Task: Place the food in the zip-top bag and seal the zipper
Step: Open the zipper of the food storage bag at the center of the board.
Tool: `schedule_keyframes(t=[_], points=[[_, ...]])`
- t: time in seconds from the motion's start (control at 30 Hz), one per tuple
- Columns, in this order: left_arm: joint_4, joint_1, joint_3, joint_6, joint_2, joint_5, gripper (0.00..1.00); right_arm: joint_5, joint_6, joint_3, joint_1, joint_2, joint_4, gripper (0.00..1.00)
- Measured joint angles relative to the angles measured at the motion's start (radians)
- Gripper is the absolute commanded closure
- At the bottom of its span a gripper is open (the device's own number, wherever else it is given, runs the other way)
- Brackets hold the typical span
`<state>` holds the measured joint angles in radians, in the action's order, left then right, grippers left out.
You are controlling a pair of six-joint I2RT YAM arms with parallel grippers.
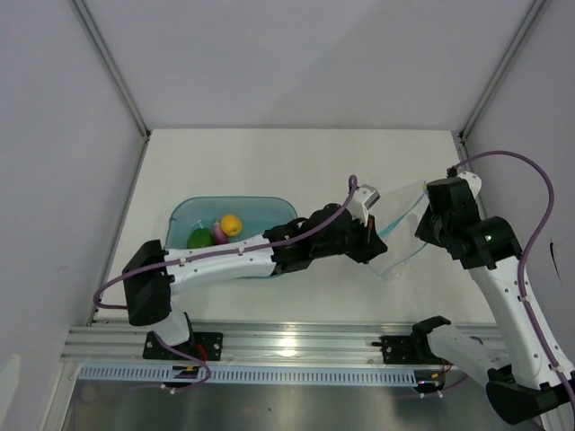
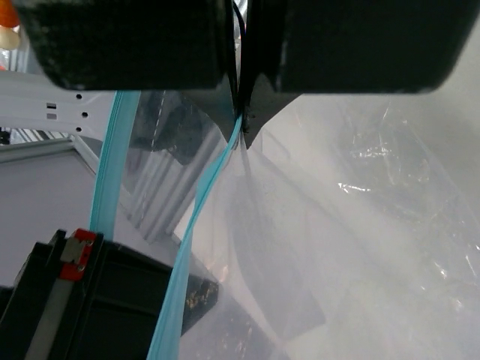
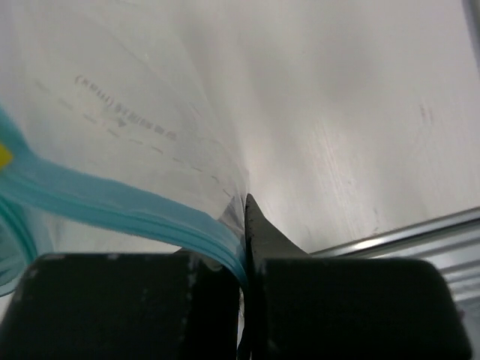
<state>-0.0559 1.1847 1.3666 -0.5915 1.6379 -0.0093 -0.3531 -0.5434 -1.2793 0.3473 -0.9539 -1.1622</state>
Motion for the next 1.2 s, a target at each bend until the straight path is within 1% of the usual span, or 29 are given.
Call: schedule_keyframes(t=[0.1, 0.23, 0.37, 0.53, 0.6, 0.63, 0.67, 0.73, 0.77, 0.8, 0.83, 0.87, 0.93, 1.03, 1.07, 1.1, 1.13, 1.17, 1.2], points=[[0.053, -0.003, -0.069, -0.048, 0.0, 0.013, 1.0, -0.056, 0.023, -0.006, 0.01, -0.027, -0.035, 1.0], [0.107, -0.032, -0.172, -0.117, -0.002, 0.022, 1.0, -0.087, 0.055, -0.005, 0.028, -0.053, -0.056, 1.0], [0.159, -0.102, -0.27, -0.182, -0.018, 0.043, 0.99, -0.059, 0.082, 0.004, 0.056, -0.05, -0.052, 1.0], [0.195, -0.169, -0.295, -0.214, -0.057, 0.063, 1.0, -0.033, 0.103, 0.029, 0.129, -0.071, -0.045, 1.0], [0.209, -0.181, -0.296, -0.213, -0.066, 0.076, 0.94, -0.034, 0.103, 0.03, 0.177, -0.096, -0.04, 1.0], [0.215, -0.183, -0.295, -0.212, -0.067, 0.085, 0.89, -0.035, 0.103, 0.03, 0.198, -0.109, -0.037, 1.0], [0.219, -0.183, -0.296, -0.211, -0.067, 0.1, 0.81, -0.04, 0.102, 0.03, 0.214, -0.12, -0.035, 1.0], [0.233, -0.183, -0.299, -0.21, -0.067, 0.129, 0.74, -0.048, 0.095, 0.03, 0.243, -0.155, -0.03, 1.0], [0.245, -0.183, -0.303, -0.209, -0.067, 0.143, 0.66, -0.052, 0.092, 0.03, 0.248, -0.168, -0.028, 1.0], [0.261, -0.183, -0.308, -0.203, -0.067, 0.158, 0.62, -0.057, 0.089, 0.031, 0.25, -0.181, -0.025, 1.0], [0.279, -0.183, -0.317, -0.196, -0.067, 0.179, 0.55, -0.061, 0.088, 0.031, 0.251, -0.19, -0.021, 1.0], [0.283, -0.183, -0.32, -0.192, -0.067, 0.182, 0.52, -0.068, 0.084, 0.032, 0.252, -0.197, -0.017, 1.0], [0.292, -0.183, -0.332, -0.175, -0.067, 0.198, 0.5, -0.074, 0.083, 0.032, 0.252, -0.204, -0.013, 1.0], [0.288, -0.183, -0.346, -0.142, -0.071, 0.204, 0.39, -0.078, 0.082, 0.032, 0.252, -0.205, -0.011, 1.0], [0.283, -0.183, -0.349, -0.132, -0.076, 0.204, 0.31, -0.078, 0.082, 0.032, 0.252, -0.207, -0.011, 1.0], [0.278, -0.183, -0.354, -0.123, -0.085, 0.198, 0.26, -0.079, 0.082, 0.03, 0.252, -0.211, -0.012, 1.0], [0.27, -0.183, -0.357, -0.112, -0.099, 0.194, 0.19, -0.08, 0.082, 0.025, 0.252, -0.218, -0.014, 1.0], [0.262, -0.183, -0.359, -0.103, -0.114, 0.187, 0.13, -0.08, 0.082, 0.019, 0.252, -0.227, -0.016, 1.0], [0.257, -0.183, -0.363, -0.094, -0.13, 0.179, 0.1, -0.083, 0.082, 0.011, 0.252, -0.238, -0.018, 1.0]])
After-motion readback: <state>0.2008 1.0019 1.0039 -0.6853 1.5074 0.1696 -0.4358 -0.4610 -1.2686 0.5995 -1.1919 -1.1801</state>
